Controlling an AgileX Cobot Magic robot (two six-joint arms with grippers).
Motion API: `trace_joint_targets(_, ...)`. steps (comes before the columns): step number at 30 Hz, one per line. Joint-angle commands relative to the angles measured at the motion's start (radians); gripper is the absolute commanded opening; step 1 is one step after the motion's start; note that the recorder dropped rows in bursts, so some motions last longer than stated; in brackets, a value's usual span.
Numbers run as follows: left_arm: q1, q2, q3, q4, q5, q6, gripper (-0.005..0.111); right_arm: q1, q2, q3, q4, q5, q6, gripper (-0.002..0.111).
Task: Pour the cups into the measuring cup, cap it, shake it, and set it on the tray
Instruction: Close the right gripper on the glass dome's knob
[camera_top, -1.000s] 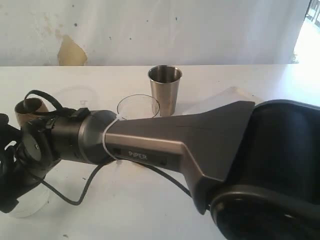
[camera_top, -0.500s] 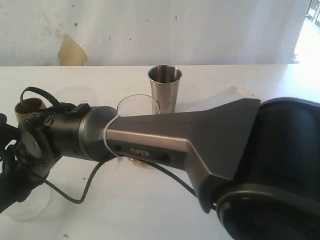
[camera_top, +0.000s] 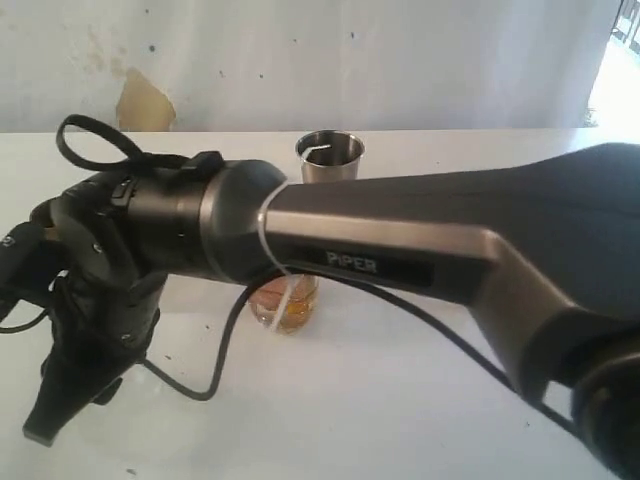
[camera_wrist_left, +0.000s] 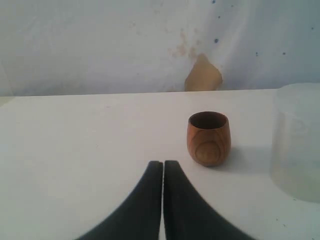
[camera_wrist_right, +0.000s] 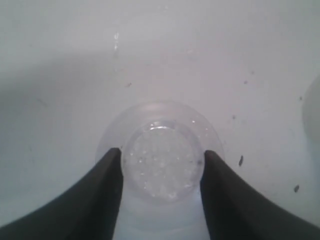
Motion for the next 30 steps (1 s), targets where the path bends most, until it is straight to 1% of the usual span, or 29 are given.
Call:
trace_joint_targets(1,0.001,-0.005,0.006,-0.006,-0.01,0.0,0.001,-0.031,-0.116,0.133,-0.023,-0.065,0.039,0.0)
trace_joint_targets(3,0.001,-0.005,0.006,-0.006,-0.01,0.0,0.001,-0.037,-0.204,0.233,-0.021,-0.1,0.043,0.0)
trace_joint_targets(7,0.001,-0.005,0.006,-0.006,-0.01,0.0,0.001,-0.037,-0.278,0.339,-0.019,-0.111,0.043,0.0)
trace_joint_targets(8,0.001,-0.005,0.006,-0.006,-0.01,0.0,0.001,-0.037,-0.301,0.395,-0.025,-0.124,0.043,0.0)
trace_joint_targets(10,0.001,-0.005,0.006,-0.006,-0.01,0.0,0.001,-0.042,-0.324,0.462,-0.031,-0.184,0.056,0.0)
trace_joint_targets(12,0.001,-0.005,0.006,-0.006,-0.01,0.0,0.001,-0.048,-0.337,0.536,-0.031,-0.283,0.078,0.0)
trace_joint_targets(15,0.001,-0.005,0.006,-0.006,-0.01,0.0,0.001,-0.05,-0.337,0.574,-0.031,-0.308,0.094,0.0)
trace_joint_targets(17,0.001,-0.005,0.006,-0.006,-0.01,0.0,0.001,-0.05,-0.337,0.574,-0.031,-0.273,0.094,0.009)
trace_joint_targets(18,0.001,-0.005,0.006,-0.006,-0.01,0.0,0.001,-0.05,-0.337,0.572,-0.031,-0.255,0.094,0.02)
trace_joint_targets(19,0.001,-0.005,0.006,-0.006,-0.01,0.0,0.001,-0.05,-0.337,0.572,-0.031,-0.25,0.096,0.028)
trace_joint_targets(20,0.001,-0.005,0.006,-0.006,-0.01,0.0,0.001,-0.05,-0.337,0.572,-0.031,-0.245,0.096,0.042)
trace_joint_targets(21,0.001,-0.005,0.006,-0.006,-0.01,0.0,0.001,-0.05,-0.337,0.572,-0.031,-0.244,0.104,0.05)
trace_joint_targets(23,0.001,-0.005,0.006,-0.006,-0.01,0.0,0.001,-0.05,-0.337,0.57,-0.031,-0.239,0.128,0.061)
trace_joint_targets(24,0.001,-0.005,0.006,-0.006,-0.01,0.0,0.001,-0.05,-0.337,0.555,-0.031,-0.218,0.128,0.064)
trace_joint_targets(27,0.001,-0.005,0.006,-0.006,-0.01,0.0,0.001,-0.05,-0.337,0.486,-0.031,-0.14,0.134,0.064)
trace_joint_targets(30,0.001,-0.005,0.006,-0.006,-0.01,0.0,0.001,-0.05,-0.329,0.417,-0.055,-0.029,0.243,0.064)
